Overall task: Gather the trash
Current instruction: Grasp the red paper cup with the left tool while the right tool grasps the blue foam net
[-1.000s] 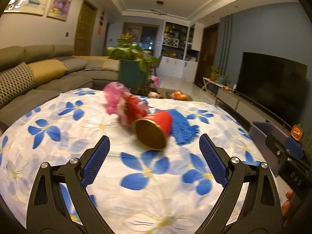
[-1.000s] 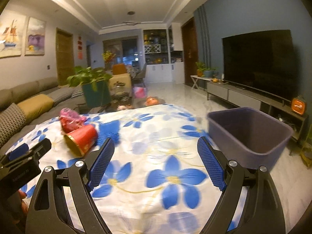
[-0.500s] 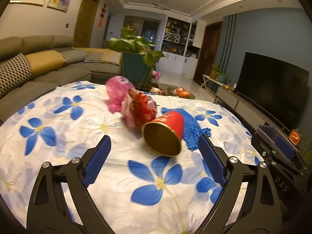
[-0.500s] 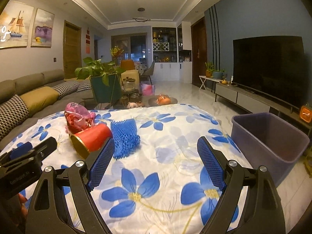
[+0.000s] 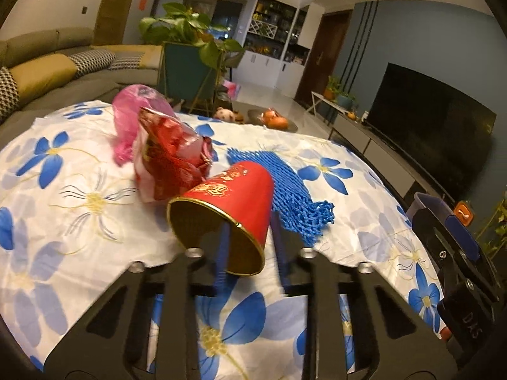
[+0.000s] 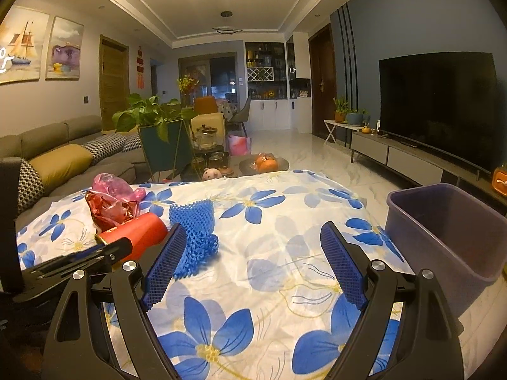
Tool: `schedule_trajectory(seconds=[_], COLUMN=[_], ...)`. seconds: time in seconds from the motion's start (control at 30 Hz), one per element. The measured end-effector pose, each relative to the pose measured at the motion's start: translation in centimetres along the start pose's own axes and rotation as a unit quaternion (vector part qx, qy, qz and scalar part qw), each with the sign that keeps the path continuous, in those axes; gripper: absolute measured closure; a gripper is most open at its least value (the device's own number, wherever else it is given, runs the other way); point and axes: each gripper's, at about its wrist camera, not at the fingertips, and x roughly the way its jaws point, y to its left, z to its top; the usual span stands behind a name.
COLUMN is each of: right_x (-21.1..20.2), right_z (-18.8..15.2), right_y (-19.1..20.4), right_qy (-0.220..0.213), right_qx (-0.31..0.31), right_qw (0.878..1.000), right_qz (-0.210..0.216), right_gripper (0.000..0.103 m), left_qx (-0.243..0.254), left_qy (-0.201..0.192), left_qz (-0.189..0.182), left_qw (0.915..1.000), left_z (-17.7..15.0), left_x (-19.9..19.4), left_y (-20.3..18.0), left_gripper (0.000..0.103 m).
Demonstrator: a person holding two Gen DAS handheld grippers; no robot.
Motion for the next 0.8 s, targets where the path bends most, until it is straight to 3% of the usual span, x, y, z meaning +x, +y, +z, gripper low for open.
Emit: schedule_trajectory(seconds=[0.1, 0.4, 0.63, 0.8], right_x=[0.5, 1.6, 3.9, 6.4], right_z=[0.1, 0.6, 1.3, 1.3], right_y=[0.1, 0.7, 2.9, 4.7], right_qy=[0.005, 0.020, 0.046, 0.071], right_qx=[-0.001, 0.000, -0.014, -0.037], right_qw=[1.000, 1.000, 0.998, 0.996], right_qz=[0.003, 0.015, 0.031, 0.027], right_gripper=[0.019, 0.020, 0.022, 0.026], left_qx=[0.009, 0.025, 0.018, 0.014], left_qy=[0.000, -0.069, -0.116, -0.126], left_qz=[-0.009, -0.009, 0.058, 0.100], left_qw=[0.9999, 0.9972, 0.9914, 0.9870], left_z=[-0.1, -0.8, 0.4, 1.6], left_x=[0.4, -4.6, -8.9, -9.4], left_y=[-0.3, -0.6, 1.9, 4.0], left_gripper=[0.101, 0.101, 0.101, 0.101])
